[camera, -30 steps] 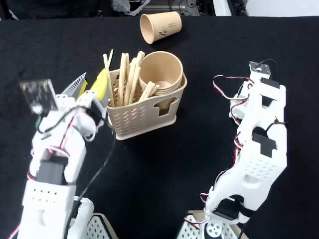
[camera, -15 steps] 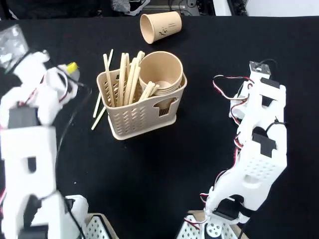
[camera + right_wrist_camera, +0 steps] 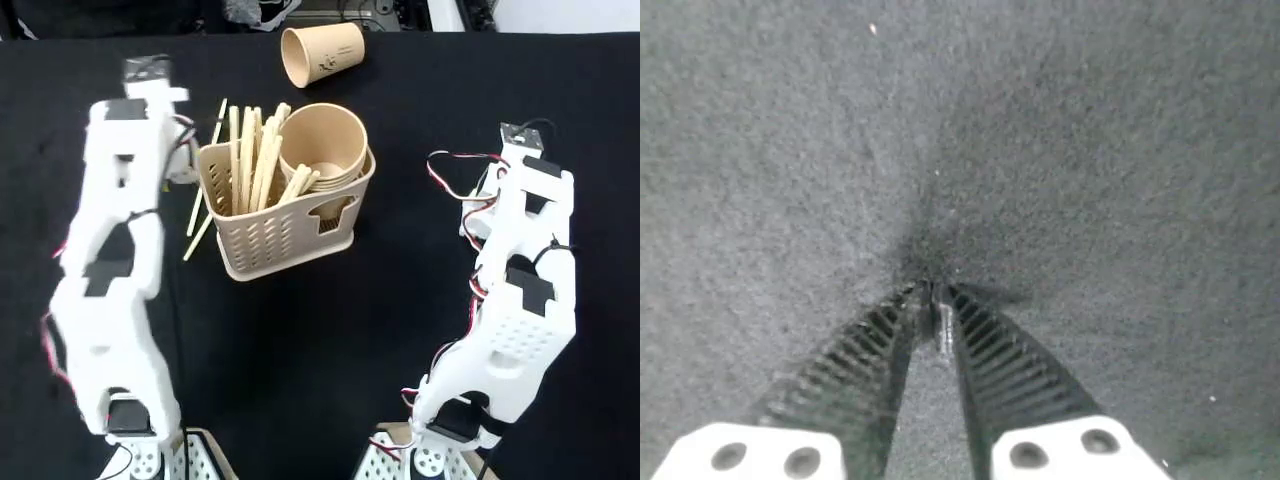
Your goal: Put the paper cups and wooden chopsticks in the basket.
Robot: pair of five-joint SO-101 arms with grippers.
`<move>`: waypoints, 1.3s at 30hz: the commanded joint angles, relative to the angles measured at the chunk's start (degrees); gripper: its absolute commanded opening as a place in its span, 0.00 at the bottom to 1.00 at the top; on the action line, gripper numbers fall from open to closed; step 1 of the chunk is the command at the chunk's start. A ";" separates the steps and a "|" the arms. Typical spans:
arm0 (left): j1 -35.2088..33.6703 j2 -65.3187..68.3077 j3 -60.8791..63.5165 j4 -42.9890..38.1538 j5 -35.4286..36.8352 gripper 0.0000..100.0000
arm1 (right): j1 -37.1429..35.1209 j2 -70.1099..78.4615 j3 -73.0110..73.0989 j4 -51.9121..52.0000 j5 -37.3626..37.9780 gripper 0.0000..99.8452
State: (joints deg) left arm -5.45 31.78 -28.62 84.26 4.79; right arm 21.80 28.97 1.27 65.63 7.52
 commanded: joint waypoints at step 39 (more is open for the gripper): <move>-0.13 32.79 -44.18 9.05 -16.53 0.05 | 0.00 -1.27 0.04 -0.26 0.44 0.01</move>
State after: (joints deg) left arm -5.27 65.19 -70.46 93.76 -11.30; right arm 21.80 28.97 1.27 65.63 7.52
